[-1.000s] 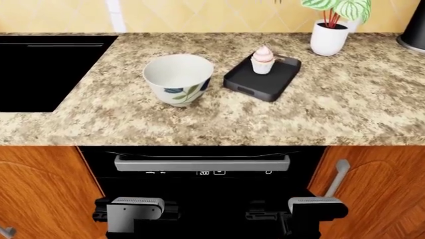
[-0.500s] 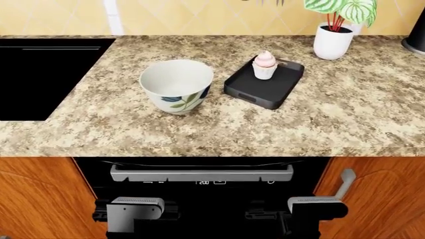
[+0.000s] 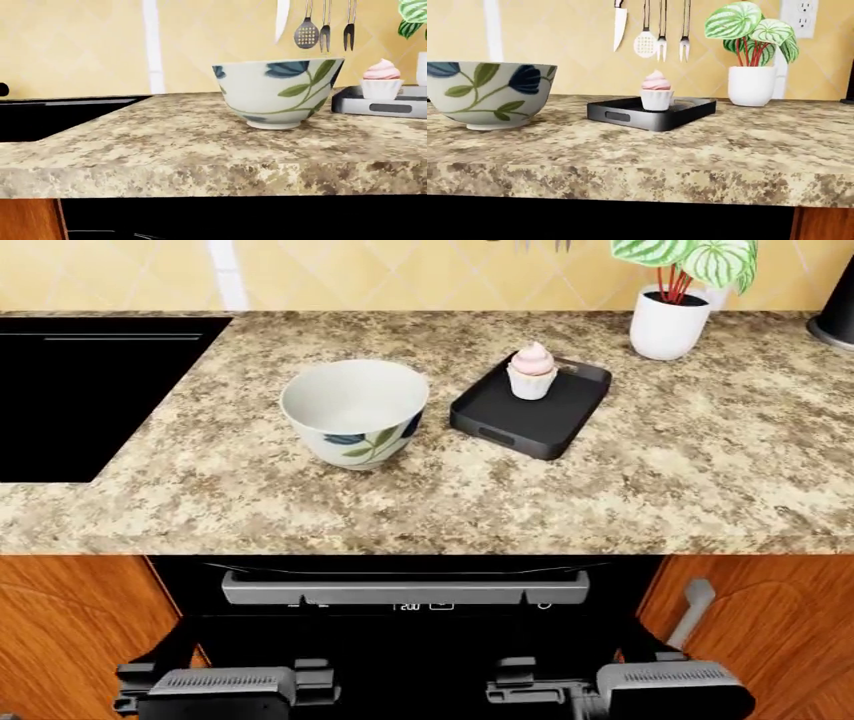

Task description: Move the fresh-baked cupcake off the tray onto the counter, and place the bowl used for mixing into the sink.

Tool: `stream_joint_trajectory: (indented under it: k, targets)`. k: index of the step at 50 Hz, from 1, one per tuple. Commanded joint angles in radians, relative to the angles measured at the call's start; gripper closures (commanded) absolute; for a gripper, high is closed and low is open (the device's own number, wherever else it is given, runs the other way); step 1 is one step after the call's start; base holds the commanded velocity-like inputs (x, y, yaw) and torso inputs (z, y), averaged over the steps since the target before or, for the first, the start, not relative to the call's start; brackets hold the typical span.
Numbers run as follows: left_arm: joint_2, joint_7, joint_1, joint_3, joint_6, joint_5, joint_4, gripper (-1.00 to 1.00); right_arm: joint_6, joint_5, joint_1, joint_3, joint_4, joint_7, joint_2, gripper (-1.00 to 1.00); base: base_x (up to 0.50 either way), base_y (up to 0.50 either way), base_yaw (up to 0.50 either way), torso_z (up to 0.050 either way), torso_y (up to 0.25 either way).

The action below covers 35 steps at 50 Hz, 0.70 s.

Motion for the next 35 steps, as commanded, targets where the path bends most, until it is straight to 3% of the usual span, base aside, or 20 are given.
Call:
stream_joint_trajectory:
  k: [1,6,10,15,19,24,33,35]
  targets:
    - [-0.028,-0.035,-0.015,-0.06,-0.084,-0.07,0.219,-1.0,0.083,-0.06,0.012,-0.029,-0.225,0.018,0.039,-1.0,0.0,0.0,0.0,0.0,0.0]
    - [-0.047,-0.032,-0.155,-0.136,-0.228,-0.24,0.294,-1.0,0.282,-0.065,0.147,-0.023,-0.329,0.005,0.049,-1.0,0.0,0.0,0.0,0.0,0.0]
    - [-0.08,-0.039,-0.349,-0.162,-0.378,-0.339,0.312,-1.0,0.432,0.0,0.285,0.01,-0.381,-0.03,0.042,-1.0,0.0,0.0,0.0,0.0,0.0]
    - [-0.037,-0.003,-0.595,-0.121,-0.445,-0.388,0.179,-1.0,0.652,0.135,0.531,0.088,-0.339,-0.039,-0.022,-1.0,0.0,0.0,0.0,0.0,0.0]
    - [-0.018,0.045,-0.775,-0.076,-0.462,-0.373,0.065,-1.0,0.672,0.158,0.666,0.106,-0.273,-0.064,-0.033,-1.0,0.0,0.0,0.0,0.0,0.0]
    - [0.033,0.125,-0.936,-0.046,-0.392,-0.339,-0.174,-1.0,0.535,0.094,0.779,0.056,-0.047,-0.123,-0.029,-1.0,0.0,0.0,0.0,0.0,0.0]
    - [0.031,0.123,-0.937,-0.043,-0.388,-0.341,-0.176,-1.0,0.533,0.098,0.78,0.053,-0.045,-0.12,-0.027,-1.0,0.0,0.0,0.0,0.0,0.0]
    - [0.052,0.129,-1.014,-0.081,-0.431,-0.395,-0.252,-1.0,0.603,0.155,0.856,0.121,0.029,-0.095,-0.078,-1.0,0.0,0.0,0.0,0.0,0.0]
